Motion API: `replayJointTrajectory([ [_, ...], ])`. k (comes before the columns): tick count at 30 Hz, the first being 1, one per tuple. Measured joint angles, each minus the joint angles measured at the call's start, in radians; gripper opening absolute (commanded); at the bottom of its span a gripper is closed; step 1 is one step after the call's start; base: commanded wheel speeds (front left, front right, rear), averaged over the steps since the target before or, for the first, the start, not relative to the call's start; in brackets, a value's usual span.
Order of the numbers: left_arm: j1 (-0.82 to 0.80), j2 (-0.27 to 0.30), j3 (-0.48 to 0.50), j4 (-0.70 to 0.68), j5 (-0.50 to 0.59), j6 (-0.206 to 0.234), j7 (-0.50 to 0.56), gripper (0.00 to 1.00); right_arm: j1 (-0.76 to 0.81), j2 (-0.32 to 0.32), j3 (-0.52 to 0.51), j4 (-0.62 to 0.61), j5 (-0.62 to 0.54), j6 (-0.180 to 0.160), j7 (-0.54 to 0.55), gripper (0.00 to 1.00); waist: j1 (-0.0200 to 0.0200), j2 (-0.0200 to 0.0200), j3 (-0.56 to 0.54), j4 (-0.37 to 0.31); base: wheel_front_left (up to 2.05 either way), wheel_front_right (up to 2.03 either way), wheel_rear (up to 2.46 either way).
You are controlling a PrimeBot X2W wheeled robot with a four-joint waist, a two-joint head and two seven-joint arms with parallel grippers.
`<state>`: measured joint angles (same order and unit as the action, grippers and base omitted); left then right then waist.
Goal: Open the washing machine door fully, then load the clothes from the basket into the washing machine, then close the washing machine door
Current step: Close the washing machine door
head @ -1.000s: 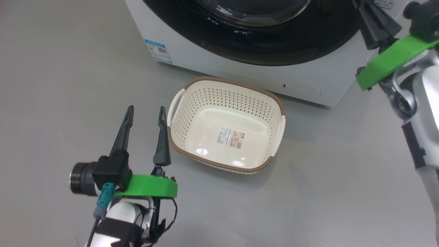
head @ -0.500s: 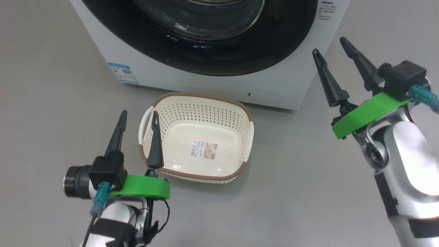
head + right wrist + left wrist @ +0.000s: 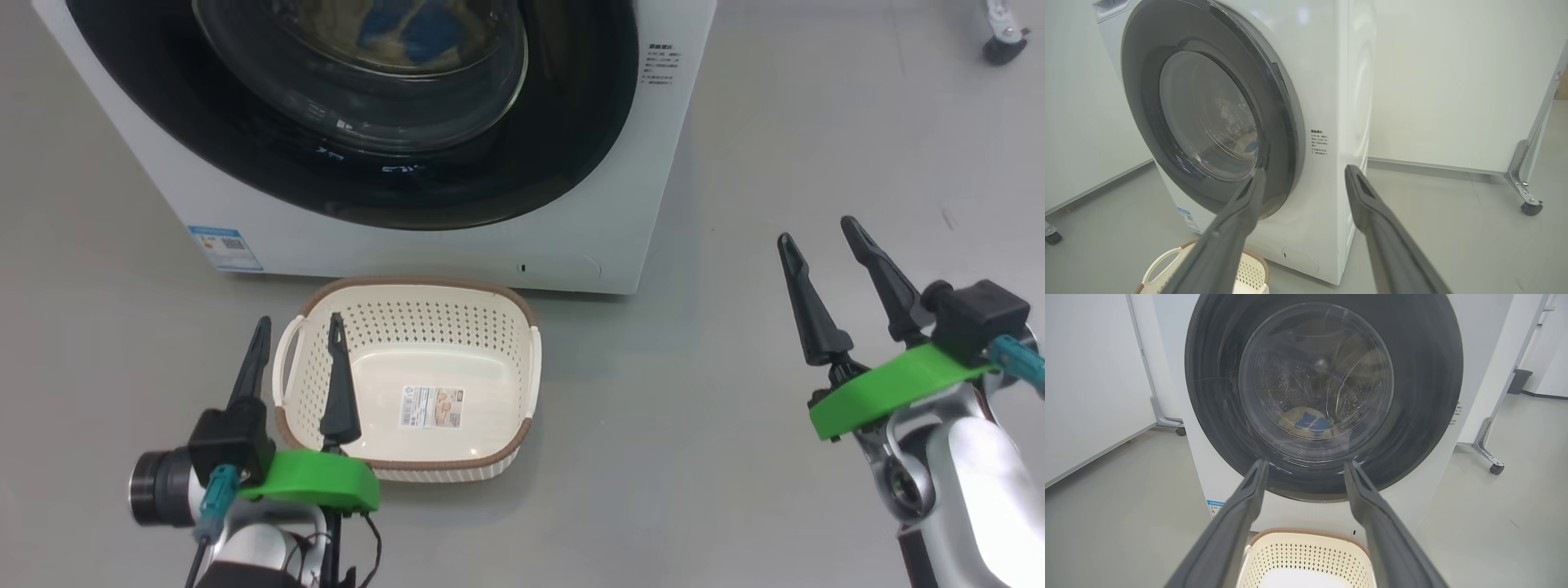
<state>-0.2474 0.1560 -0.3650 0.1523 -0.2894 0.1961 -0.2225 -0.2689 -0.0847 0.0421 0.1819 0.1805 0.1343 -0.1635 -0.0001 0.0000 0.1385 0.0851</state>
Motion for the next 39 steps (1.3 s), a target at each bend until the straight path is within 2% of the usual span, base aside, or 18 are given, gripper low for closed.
replayJointTrajectory([
  [8,0.062,0.016,0.010,-0.021,-0.023,0.016,0.007,1.00,0.149,0.025,-0.067,-0.118,-0.028,0.000,0.044,1.00,0.0000,0.0000,-0.048,-0.050,0.00,0.00,0.00],
  [18,0.131,0.032,0.021,-0.042,-0.038,0.035,0.012,1.00,0.319,0.038,-0.135,-0.268,-0.036,0.000,0.105,1.00,0.0000,0.0000,-0.089,-0.071,0.00,0.00,0.00],
  [29,0.133,0.034,0.019,-0.066,-0.038,0.042,0.013,1.00,0.373,0.044,-0.154,-0.333,-0.022,0.000,0.139,1.00,0.0000,0.0000,-0.087,-0.069,0.00,0.00,0.00],
  [39,0.133,0.035,0.007,-0.065,-0.038,0.042,0.013,1.00,0.373,0.044,-0.163,-0.337,-0.022,0.000,0.148,1.00,0.0001,0.0000,-0.087,-0.066,0.00,0.00,0.00],
])
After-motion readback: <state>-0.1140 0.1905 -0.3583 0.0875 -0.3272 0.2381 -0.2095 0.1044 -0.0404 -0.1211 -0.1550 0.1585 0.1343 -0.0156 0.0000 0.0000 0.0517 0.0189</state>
